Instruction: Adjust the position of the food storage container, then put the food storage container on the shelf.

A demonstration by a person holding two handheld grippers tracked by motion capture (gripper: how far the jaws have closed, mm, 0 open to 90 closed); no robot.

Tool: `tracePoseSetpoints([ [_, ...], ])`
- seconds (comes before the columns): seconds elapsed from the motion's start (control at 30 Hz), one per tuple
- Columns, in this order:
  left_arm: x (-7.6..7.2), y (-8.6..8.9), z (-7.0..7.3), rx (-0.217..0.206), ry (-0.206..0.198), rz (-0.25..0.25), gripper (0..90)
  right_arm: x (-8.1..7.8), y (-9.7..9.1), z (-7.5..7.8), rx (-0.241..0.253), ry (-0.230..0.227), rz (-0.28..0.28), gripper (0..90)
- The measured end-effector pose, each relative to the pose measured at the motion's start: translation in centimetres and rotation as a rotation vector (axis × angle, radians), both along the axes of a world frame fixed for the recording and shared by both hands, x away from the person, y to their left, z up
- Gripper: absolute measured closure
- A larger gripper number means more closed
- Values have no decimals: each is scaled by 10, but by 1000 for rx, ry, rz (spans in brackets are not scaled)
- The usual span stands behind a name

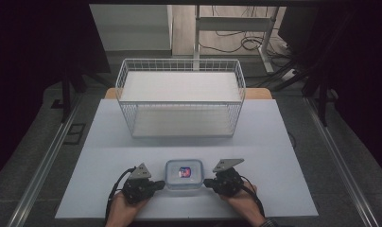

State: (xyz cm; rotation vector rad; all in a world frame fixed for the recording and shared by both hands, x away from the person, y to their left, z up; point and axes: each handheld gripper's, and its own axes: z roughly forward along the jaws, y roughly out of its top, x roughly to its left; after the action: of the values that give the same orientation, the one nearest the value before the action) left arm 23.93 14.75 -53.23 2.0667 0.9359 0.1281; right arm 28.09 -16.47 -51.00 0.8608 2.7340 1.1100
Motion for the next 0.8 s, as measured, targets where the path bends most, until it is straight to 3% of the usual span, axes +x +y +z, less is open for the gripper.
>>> tracePoseSetpoints([
  [0.1, 2, 4, -1, -7, 18, 7, 888, 2, 3, 0, -3, -1, 8, 891],
  [0.2, 2, 10, 1, -8, 26, 19, 857, 1, 1, 1, -27, -34, 5, 890],
  [0.33, 0, 19, 4, -24, 9, 41, 757, 0, -9, 6, -1, -45, -21, 859],
  [0.4, -1, 23, 5, -24, -4, 63, 655, 0, -14, 6, 8, -50, -26, 764],
  [0.5, 0, 27, 3, -19, -4, 74, 469, -1, -19, 5, 8, -58, -37, 541],
  [0.63, 2, 28, 1, -14, 1, 78, 298, -2, -22, 3, 24, -64, -40, 292],
  [0.8, 1, 27, 1, -25, -33, 71, 83, -2, -21, 4, 47, -92, -39, 133],
])
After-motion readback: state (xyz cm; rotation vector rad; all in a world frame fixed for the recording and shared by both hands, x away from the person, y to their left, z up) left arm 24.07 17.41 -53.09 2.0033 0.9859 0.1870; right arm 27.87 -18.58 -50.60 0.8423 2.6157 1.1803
